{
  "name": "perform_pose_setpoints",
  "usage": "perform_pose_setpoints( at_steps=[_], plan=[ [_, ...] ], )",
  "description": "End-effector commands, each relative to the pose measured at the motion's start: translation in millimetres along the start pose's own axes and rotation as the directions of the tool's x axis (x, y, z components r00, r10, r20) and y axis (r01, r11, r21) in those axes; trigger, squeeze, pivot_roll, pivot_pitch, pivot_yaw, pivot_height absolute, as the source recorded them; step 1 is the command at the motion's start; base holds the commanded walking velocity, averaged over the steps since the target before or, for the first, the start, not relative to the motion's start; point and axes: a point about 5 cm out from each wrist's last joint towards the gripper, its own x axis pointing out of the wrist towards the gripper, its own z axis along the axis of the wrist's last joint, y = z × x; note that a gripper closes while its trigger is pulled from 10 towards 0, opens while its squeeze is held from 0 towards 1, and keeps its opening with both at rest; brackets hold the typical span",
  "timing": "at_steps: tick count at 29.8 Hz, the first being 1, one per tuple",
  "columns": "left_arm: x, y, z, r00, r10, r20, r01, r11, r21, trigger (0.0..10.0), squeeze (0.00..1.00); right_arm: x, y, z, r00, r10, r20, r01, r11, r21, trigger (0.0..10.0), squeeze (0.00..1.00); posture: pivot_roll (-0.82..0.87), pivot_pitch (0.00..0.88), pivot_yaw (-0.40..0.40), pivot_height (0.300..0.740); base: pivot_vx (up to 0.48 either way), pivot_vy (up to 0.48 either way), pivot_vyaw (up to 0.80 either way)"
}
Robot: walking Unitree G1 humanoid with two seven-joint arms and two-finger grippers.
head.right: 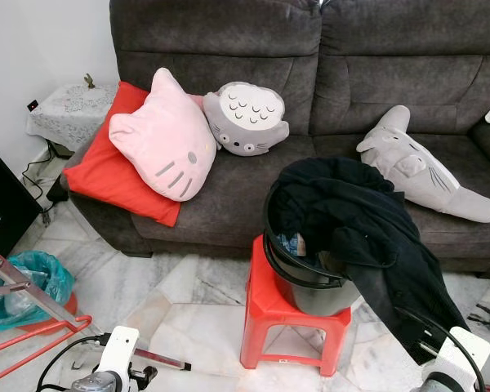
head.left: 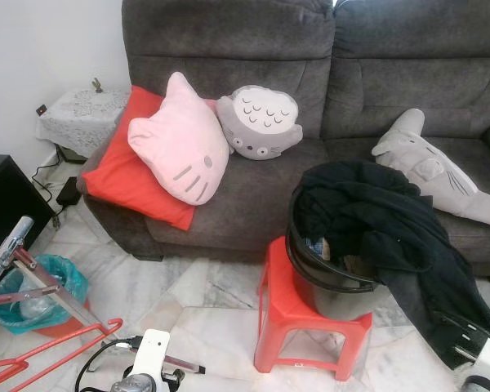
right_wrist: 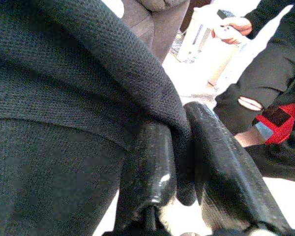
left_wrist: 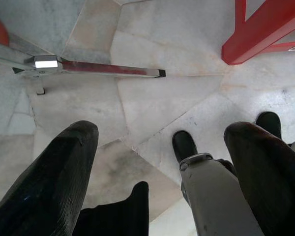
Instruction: Hang hanger
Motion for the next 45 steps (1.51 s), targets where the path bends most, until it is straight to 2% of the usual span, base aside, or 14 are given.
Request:
perform_pose_setpoints(
  at_steps=[1,7,11,14,15,16,17,32,35,36,40,45],
  plan=[
    [-0.9,4.3,-4.5,1.000,0.015,-0.022,-0.015,1.000,0.015,10.0,0.00,-0.9,-2.6,-5.1,1.000,-0.012,-0.029,0.012,1.000,0.015,10.0,1.00,-0.03,0.000,0.052,0.740,0.000,0.000,0.00],
    [-0.9,4.4,-4.4,1.000,0.015,-0.021,-0.015,1.000,0.014,10.0,0.00,-2.7,1.6,-4.8,1.000,0.009,-0.022,-0.009,1.000,0.025,10.0,1.00,-0.03,0.000,0.051,0.740,0.000,0.000,0.00],
    [-0.8,4.2,-4.4,1.000,0.015,-0.021,-0.014,1.000,0.013,10.0,0.00,-1.8,-6.0,-8.2,0.998,-0.046,-0.042,0.047,0.999,0.015,10.0,1.00,-0.03,0.000,0.051,0.740,0.000,0.000,0.00],
    [-0.9,4.2,-4.6,1.000,0.015,-0.021,-0.014,1.000,0.013,10.0,0.00,-0.5,-12.7,-11.3,0.993,-0.090,-0.078,0.094,0.994,0.053,10.0,0.99,-0.03,0.000,0.050,0.740,0.000,0.000,0.00],
    [-0.9,4.2,-4.6,1.000,0.014,-0.021,-0.014,1.000,0.013,10.0,0.00,-0.3,-12.7,-12.1,0.992,-0.087,-0.087,0.093,0.994,0.057,10.0,0.36,-0.03,0.000,0.049,0.740,0.000,0.000,0.00],
    [-0.8,4.1,-4.5,1.000,0.014,-0.021,-0.013,1.000,0.013,10.0,0.00,-0.2,-12.3,-12.6,0.992,-0.083,-0.094,0.089,0.994,0.058,10.0,0.36,-0.03,0.000,0.049,0.740,0.000,0.000,0.00],
    [-0.8,4.0,-4.5,1.000,0.013,-0.021,-0.013,1.000,0.012,10.0,0.00,-0.2,-12.1,-12.6,0.992,-0.083,-0.092,0.088,0.995,0.053,10.0,0.00,-0.03,0.000,0.048,0.740,0.000,0.000,0.00],
    [-0.8,3.5,-4.4,1.000,0.013,-0.021,-0.012,1.000,0.013,10.0,0.00,-0.2,-10.8,-16.5,0.987,-0.090,-0.131,0.096,0.995,0.041,10.0,0.00,-0.03,0.000,0.047,0.740,0.000,0.000,0.00],
    [-0.7,3.4,-4.4,1.000,0.012,-0.021,-0.012,1.000,0.014,10.0,0.00,-4.4,8.3,-22.3,0.981,0.081,-0.174,-0.083,0.997,-0.004,10.0,0.00,-0.03,0.000,0.046,0.740,0.000,0.000,0.00],
    [-0.7,3.4,-4.4,1.000,0.012,-0.021,-0.012,1.000,0.014,10.0,0.00,-4.4,8.3,-22.3,0.981,0.081,-0.174,-0.083,0.997,-0.004,10.0,0.00,-0.03,0.000,0.046,0.740,0.000,0.000,0.00],
    [-0.8,3.4,-4.6,1.000,0.012,-0.022,-0.012,1.000,0.014,10.0,0.00,-10.8,27.0,-23.4,0.962,0.206,-0.182,-0.214,0.976,-0.028,10.0,0.00,-0.03,0.000,0.045,0.740,0.000,0.000,0.00],
    [-0.8,3.4,-4.7,1.000,0.013,-0.021,-0.013,1.000,0.011,10.0,0.00,-13.0,34.3,-23.0,0.949,0.261,-0.179,-0.275,0.960,-0.059,10.0,0.00,-0.02,0.000,0.043,0.740,0.000,0.000,0.00]
  ],
)
